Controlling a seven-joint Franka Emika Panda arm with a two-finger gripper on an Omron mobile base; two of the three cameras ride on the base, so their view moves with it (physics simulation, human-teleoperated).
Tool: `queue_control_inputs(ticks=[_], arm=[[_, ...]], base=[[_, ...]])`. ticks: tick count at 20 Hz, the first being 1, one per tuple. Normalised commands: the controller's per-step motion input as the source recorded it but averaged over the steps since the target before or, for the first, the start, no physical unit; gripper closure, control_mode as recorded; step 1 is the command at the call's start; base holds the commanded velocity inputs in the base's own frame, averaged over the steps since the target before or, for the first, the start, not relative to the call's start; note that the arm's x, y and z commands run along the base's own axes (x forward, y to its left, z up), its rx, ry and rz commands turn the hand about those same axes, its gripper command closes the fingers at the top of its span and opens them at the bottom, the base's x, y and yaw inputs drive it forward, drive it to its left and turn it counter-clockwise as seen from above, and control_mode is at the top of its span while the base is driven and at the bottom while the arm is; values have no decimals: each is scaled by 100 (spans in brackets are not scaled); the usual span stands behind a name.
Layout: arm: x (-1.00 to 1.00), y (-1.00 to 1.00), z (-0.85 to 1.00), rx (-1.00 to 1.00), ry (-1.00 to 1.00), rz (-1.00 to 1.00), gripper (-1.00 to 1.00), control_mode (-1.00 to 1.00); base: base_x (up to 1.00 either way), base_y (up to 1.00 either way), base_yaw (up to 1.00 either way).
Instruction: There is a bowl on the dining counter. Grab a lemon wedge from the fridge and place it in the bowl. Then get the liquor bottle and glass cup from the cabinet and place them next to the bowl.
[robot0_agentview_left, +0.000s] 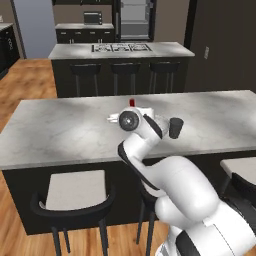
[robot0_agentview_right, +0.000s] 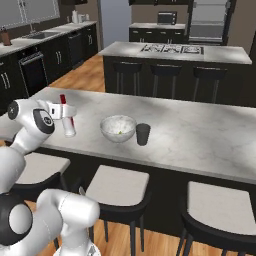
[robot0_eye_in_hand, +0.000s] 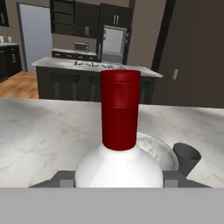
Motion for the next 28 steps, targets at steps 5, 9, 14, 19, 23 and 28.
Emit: queue_control_inputs(ticks=[5,9,14,19,23,28], arm=[[27,-15,-16,2,-4,-5,100,-100],[19,-14,-16,2,-2,-4,100,-100],[12,-12,-11,2,-5,-5,100,-100],[14,-10,-9,1,-6,-4,100,-100],[11,-12,-15,0,-3,-4,100,-100],[12,-2,-19,0,0,-2,100,-100]], base=[[0,0,0],[0,0,0],[0,0,0],[0,0,0],[0,0,0],[0,0,0]])
